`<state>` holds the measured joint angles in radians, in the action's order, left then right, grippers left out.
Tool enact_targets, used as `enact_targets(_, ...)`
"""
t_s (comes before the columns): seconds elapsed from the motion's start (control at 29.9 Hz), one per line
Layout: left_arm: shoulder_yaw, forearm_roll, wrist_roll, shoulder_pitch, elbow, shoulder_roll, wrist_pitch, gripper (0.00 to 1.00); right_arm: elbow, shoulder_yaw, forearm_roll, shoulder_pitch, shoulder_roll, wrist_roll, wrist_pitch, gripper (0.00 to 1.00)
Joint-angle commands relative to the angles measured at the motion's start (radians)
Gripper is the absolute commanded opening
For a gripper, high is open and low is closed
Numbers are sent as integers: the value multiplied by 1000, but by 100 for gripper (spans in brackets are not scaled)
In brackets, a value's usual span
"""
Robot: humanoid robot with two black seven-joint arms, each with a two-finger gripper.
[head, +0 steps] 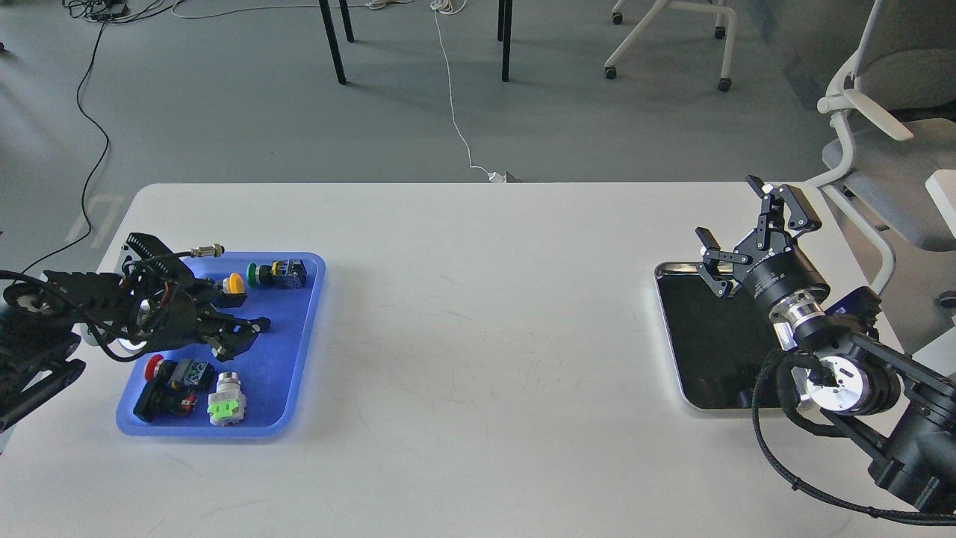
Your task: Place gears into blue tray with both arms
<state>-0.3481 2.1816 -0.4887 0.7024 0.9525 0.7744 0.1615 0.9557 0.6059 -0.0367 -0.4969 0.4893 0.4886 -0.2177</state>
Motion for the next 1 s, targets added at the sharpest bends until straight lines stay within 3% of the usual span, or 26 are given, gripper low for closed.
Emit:
enact_targets(0.0, -77, -9, 0, 8, 67, 3, 4, 85, 0, 0, 0, -2, 0, 0, 0, 99)
enact_targets(0.2, -140, -541, 0, 8, 196, -18, -8, 94, 0, 0, -5, -11, -6, 0, 1, 99)
enact_targets(0.33, -147, -970, 0, -9, 229, -96, -105, 98, -2, 0, -9, -15, -9, 0, 3, 99)
enact_targets(0.43, -161, -1224, 0, -73, 229, -150, -148, 98, 0, -1, -12, -15, -9, 0, 3, 99)
enact_targets(0.53, -289, -1318, 0, -183, 227, -214, -148, 98, 3, -8, -14, -15, -6, 0, 3, 99)
enact_targets(0.67, -515, -1338, 0, -339, 229, -331, -132, 98, 8, -21, -15, -15, -2, 0, 1, 99)
enact_targets(0.77, -636, -1344, 0, -403, 224, -404, -70, 98, 9, -52, -18, -22, 3, 0, -3, 99)
enact_targets(0.87, -683, -1401, 82, -429, 221, -429, -1, 98, 11, -70, -48, -40, 3, 0, -6, 99)
enact_targets(0.97, -704, -1448, 105, -449, 218, -432, 41, 98, 12, -80, -71, -41, 3, 0, -6, 99)
